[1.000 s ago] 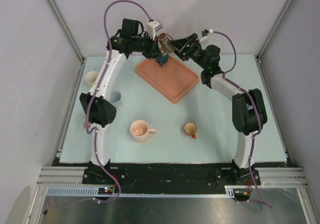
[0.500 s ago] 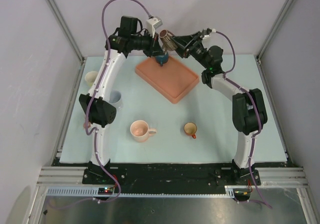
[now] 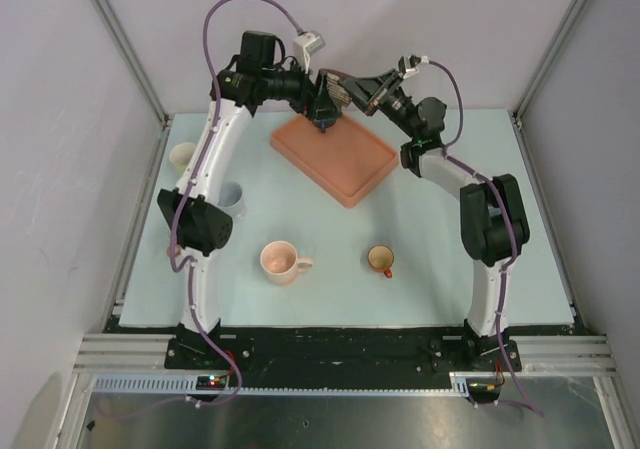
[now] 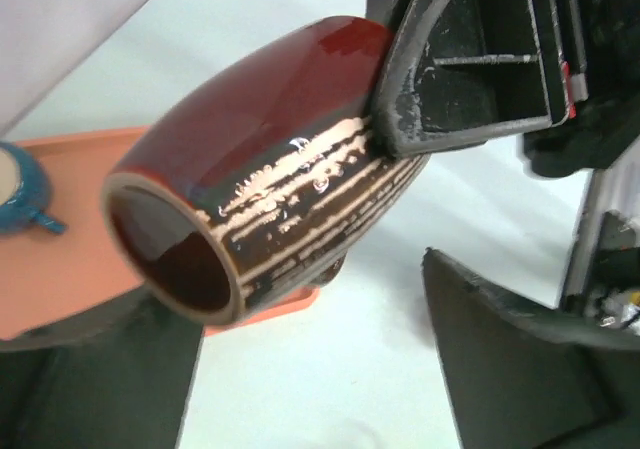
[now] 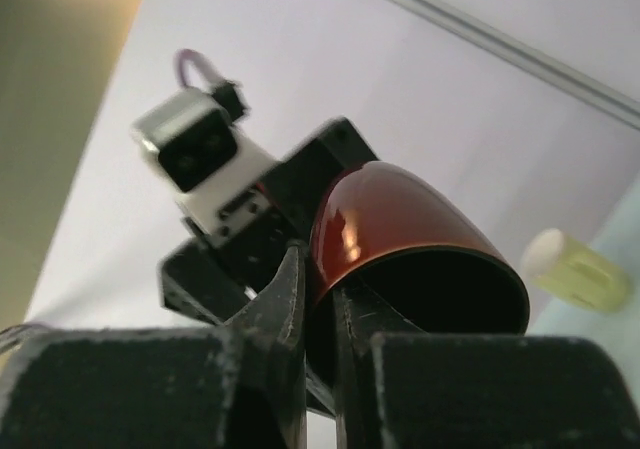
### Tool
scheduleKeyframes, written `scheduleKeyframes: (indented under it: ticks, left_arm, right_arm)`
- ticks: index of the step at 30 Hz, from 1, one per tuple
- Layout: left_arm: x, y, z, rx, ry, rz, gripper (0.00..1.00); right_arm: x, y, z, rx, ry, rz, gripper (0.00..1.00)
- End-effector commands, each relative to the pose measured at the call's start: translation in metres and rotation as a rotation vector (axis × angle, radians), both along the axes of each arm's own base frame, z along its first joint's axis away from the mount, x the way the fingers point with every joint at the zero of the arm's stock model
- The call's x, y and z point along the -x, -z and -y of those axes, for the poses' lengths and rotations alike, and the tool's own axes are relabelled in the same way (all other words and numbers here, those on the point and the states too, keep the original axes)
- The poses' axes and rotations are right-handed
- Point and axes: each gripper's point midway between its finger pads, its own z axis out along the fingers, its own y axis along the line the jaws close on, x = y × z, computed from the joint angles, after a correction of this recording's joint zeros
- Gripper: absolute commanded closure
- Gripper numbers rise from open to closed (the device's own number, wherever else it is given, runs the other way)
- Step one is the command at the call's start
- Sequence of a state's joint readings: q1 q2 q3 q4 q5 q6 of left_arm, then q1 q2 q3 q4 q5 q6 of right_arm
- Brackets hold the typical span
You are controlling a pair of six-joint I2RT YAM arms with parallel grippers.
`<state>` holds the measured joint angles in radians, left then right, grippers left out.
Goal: Turn the mug right side up
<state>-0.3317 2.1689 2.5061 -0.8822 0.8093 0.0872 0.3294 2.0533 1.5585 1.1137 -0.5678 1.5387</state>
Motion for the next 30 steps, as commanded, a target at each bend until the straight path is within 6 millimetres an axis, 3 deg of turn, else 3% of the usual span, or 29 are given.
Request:
scheduleKeyframes:
  ticks: [1,5,10,11,15,20,24,30]
  left_arm:
    - [-0.010,-0.033,-0.022,-0.036,-0.112,0.144,0.05]
    - [-0.026,-0.014,-0.046,-0.136,-0.232,0.151,0.01]
    - [-0.052,0.008,-0.081,-0.286,-0.421,0.171,0.00]
    - [-0.055,0.013,-0.086,-0.312,-0.445,0.172,0.00]
    - [-0.061,0.033,-0.095,-0.378,-0.469,0.158,0.00]
    - [-0.074,0.062,-0.091,-0.432,-0.484,0.136,0.00]
    - [-0.088,0.093,-0.084,-0.457,-0.510,0.083,0.00]
    - [-0.091,0.135,-0.069,-0.480,-0.496,0.008,0.00]
  right_arm:
    - [0.008,-0.003,0.019,0.174,0.118,0.050,1.00]
    - [-0.010,0.032,0.048,0.553,0.363,0.031,1.00]
    - [-0.025,0.082,0.122,1.200,0.636,-0.013,1.00]
    - [-0.023,0.105,0.137,1.323,0.613,-0.076,1.00]
    - [-0.020,0.155,0.193,1.639,0.572,-0.247,1.00]
    - [-0.020,0.204,0.228,1.772,0.477,-0.380,1.00]
    - [-0.020,0.242,0.249,1.750,0.394,-0.495,1.00]
    - [-0.015,0.296,0.276,1.739,0.328,-0.660,1.00]
